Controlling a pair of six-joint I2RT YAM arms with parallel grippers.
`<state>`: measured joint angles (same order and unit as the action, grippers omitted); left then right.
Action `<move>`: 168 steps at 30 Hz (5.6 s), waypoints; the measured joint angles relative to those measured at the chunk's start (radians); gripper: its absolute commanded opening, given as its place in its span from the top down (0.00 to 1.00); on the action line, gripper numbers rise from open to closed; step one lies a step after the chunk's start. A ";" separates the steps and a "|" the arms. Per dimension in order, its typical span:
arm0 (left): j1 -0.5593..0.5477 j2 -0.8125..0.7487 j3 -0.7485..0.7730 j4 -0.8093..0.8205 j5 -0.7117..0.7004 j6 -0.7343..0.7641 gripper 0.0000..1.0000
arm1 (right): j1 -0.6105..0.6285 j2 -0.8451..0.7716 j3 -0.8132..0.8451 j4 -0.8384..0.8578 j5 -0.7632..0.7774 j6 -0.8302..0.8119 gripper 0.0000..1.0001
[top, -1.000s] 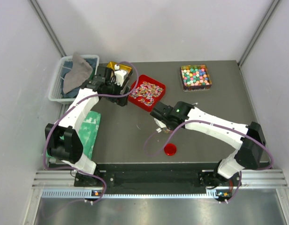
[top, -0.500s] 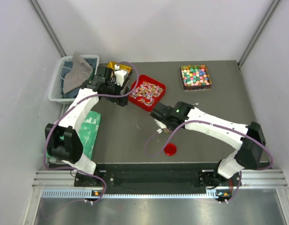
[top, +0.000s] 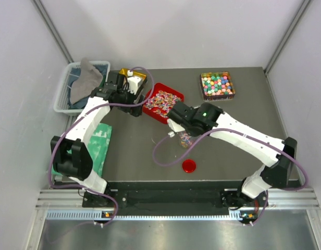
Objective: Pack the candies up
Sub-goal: Place the fake candies in the packing bottle, then adjust the spatula, then adjust the storage box at the center of the board.
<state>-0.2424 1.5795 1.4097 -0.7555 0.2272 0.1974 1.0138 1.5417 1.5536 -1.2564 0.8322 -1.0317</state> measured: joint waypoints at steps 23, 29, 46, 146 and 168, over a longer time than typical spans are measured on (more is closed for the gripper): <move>-0.023 0.620 0.554 0.100 -0.116 0.048 0.13 | -0.199 -0.010 0.147 0.056 -0.285 0.110 1.00; -0.060 0.667 0.576 0.101 -0.135 0.066 0.14 | -0.216 -0.010 0.108 0.092 -0.319 0.113 1.00; -0.048 0.476 0.570 0.188 0.491 -0.163 0.06 | -0.323 0.006 -0.075 0.417 -0.431 0.175 1.00; -0.042 0.744 0.574 0.229 -0.067 0.089 0.58 | -0.299 -0.224 -0.108 0.489 -0.481 0.266 1.00; -0.061 0.779 0.576 0.253 -0.052 0.131 1.00 | -0.299 -0.224 -0.108 0.486 -0.484 0.265 1.00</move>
<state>-0.3035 2.3581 1.9858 -0.5026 0.1753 0.3283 0.7151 1.3182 1.4460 -0.7700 0.3485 -0.7666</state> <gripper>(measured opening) 0.023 0.063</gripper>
